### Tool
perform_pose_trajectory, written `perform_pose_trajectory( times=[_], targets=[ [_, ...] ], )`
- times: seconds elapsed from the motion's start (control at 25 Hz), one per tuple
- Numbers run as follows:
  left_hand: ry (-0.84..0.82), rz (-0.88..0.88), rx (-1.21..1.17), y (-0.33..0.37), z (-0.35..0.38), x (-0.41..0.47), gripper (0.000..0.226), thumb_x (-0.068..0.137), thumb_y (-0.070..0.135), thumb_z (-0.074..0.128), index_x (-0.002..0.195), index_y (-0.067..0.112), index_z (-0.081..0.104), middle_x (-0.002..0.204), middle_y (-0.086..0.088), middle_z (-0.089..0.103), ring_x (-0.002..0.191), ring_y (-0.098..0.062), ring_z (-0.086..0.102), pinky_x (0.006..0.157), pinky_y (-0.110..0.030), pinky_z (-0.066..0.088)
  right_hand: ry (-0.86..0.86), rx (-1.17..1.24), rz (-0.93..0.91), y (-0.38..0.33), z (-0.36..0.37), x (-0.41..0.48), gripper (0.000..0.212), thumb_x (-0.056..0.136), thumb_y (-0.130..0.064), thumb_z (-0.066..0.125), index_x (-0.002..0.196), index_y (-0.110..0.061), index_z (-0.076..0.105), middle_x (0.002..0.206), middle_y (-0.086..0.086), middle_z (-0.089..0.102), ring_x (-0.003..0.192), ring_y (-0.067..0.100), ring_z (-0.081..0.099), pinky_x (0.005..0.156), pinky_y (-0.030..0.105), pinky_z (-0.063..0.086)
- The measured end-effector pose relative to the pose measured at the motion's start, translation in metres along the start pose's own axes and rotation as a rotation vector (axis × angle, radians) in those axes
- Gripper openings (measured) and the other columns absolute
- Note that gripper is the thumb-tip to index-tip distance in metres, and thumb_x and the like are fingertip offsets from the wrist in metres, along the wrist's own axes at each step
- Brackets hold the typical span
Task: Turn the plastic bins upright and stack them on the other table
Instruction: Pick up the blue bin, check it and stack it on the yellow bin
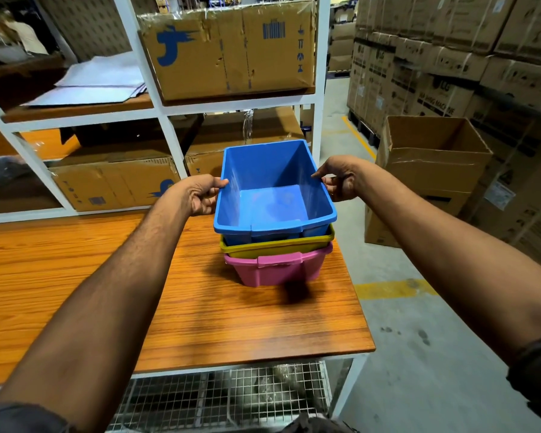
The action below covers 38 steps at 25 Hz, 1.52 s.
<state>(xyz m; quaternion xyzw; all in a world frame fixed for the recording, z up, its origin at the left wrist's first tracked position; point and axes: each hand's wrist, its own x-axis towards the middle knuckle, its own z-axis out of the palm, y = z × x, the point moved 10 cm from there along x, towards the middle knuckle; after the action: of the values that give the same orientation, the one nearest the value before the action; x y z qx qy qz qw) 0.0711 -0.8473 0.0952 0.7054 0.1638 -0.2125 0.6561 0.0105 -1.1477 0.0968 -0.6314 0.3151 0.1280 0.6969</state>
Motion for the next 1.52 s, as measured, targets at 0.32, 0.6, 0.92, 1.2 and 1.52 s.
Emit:
perform_pose_trajectory(
  times=[0.32, 0.6, 0.92, 1.2, 1.52],
  targets=[
    [0.149, 0.152, -0.015, 0.011, -0.012, -0.021, 0.008, 0.1, 0.019, 0.063, 0.107, 0.019, 0.067, 0.09, 0.004, 0.069, 0.075, -0.003, 0.064, 0.085, -0.023, 0.054, 0.17, -0.09, -0.298, -0.034, -0.017, -0.013, 0.046, 0.093, 0.001, 0.062, 0.137, -0.011, 0.056, 0.142, 0.005, 0.057, 0.127, 0.018, 0.058, 0.081, 0.032, 0.05],
    [0.139, 0.174, 0.049, -0.009, -0.007, -0.024, 0.026, 0.104, 0.008, 0.053, 0.126, 0.015, 0.065, 0.077, 0.003, 0.066, 0.064, -0.008, 0.05, 0.046, -0.018, 0.054, 0.09, -0.172, -0.26, -0.013, -0.007, -0.006, 0.044, 0.095, 0.006, 0.052, 0.133, -0.014, 0.06, 0.127, 0.005, 0.066, 0.093, 0.014, 0.065, 0.053, 0.029, 0.048],
    [0.169, 0.197, 0.106, -0.002, 0.002, -0.022, 0.026, 0.105, 0.008, 0.052, 0.125, 0.012, 0.068, 0.084, 0.002, 0.071, 0.056, -0.005, 0.05, 0.05, -0.019, 0.056, 0.086, -0.128, -0.241, -0.011, -0.016, -0.005, 0.043, 0.093, 0.006, 0.053, 0.13, -0.013, 0.062, 0.121, 0.006, 0.066, 0.091, 0.013, 0.065, 0.056, 0.031, 0.05],
    [0.144, 0.181, 0.045, -0.003, 0.009, -0.017, 0.026, 0.104, 0.006, 0.052, 0.123, 0.012, 0.069, 0.063, 0.006, 0.076, 0.059, -0.005, 0.057, 0.054, -0.021, 0.06, 0.08, -0.139, -0.254, -0.016, -0.025, -0.001, 0.042, 0.093, 0.004, 0.054, 0.13, -0.013, 0.063, 0.123, 0.006, 0.066, 0.091, 0.014, 0.064, 0.058, 0.03, 0.05],
    [0.158, 0.217, 0.033, -0.003, 0.01, -0.021, 0.029, 0.104, 0.008, 0.055, 0.128, 0.015, 0.067, 0.098, 0.001, 0.074, 0.068, -0.005, 0.07, 0.05, -0.019, 0.056, 0.081, -0.108, -0.254, -0.008, -0.024, -0.001, 0.036, 0.096, 0.0, 0.053, 0.129, -0.011, 0.06, 0.115, 0.004, 0.068, 0.089, 0.013, 0.066, 0.057, 0.029, 0.052]
  ],
)
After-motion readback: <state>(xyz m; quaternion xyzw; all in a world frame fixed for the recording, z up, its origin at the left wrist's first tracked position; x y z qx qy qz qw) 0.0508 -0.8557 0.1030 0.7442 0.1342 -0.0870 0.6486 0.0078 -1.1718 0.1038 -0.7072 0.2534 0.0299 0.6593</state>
